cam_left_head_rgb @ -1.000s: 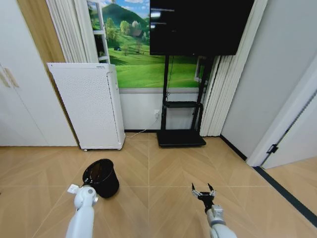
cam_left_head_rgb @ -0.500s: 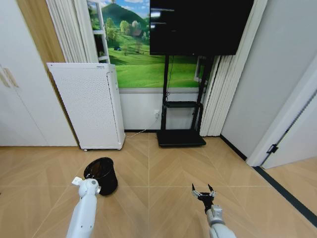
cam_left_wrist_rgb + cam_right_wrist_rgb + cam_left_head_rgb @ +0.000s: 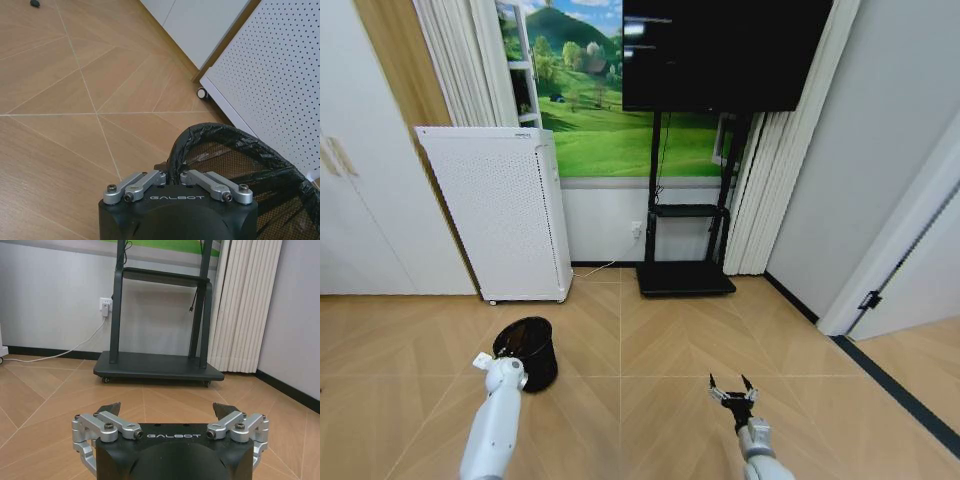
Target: Pick up the trash bin and place the garbage on the floor into it.
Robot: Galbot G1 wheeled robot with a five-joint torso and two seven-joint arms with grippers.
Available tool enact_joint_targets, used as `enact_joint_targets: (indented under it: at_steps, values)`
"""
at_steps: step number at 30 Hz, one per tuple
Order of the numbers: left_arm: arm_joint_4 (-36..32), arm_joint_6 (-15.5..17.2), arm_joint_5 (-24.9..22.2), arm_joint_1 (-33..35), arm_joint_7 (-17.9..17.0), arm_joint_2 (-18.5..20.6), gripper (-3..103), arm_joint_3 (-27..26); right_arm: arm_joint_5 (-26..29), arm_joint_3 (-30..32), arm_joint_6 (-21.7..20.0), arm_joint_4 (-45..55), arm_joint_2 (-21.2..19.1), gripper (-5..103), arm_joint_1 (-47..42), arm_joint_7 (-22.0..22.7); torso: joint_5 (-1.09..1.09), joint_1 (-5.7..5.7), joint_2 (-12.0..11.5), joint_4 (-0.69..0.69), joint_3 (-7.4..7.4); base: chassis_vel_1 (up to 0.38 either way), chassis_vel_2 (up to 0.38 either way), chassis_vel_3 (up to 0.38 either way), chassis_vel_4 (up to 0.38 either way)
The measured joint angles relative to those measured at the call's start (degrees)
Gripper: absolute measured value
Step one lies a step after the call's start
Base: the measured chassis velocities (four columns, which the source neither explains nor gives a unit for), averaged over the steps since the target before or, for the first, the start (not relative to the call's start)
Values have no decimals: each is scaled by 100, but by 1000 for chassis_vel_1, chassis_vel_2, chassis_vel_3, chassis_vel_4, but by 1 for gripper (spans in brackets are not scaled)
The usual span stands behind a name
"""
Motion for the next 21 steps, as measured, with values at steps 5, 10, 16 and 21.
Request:
enact_joint_targets:
  at_steps: [5, 10, 16, 21]
  values:
    - [23, -20, -4, -5, -3, 13, 18, -5, 20, 2, 27, -36, 12, 100, 0, -13, 0, 0, 0, 0, 0, 0, 0, 0, 0]
    - [-15, -31, 2, -4, 103, 22, 40, 0, 53, 22, 115, -150, 10, 100, -41, -24, 0, 0, 0, 0, -1, 0, 0, 0, 0]
    - [-83, -73, 224, 12, 312, -2, 56, 32, 96, 35, 129, -162, -3, 100, -17, -24, -1, 0, 0, 0, 0, 0, 0, 0, 0]
    - [-463, -86, 1041, 215, 893, -102, 77, 84, 165, 77, 19, -23, -1, 100, 31, -111, 0, 0, -1, 0, 0, 0, 0, 0, 0]
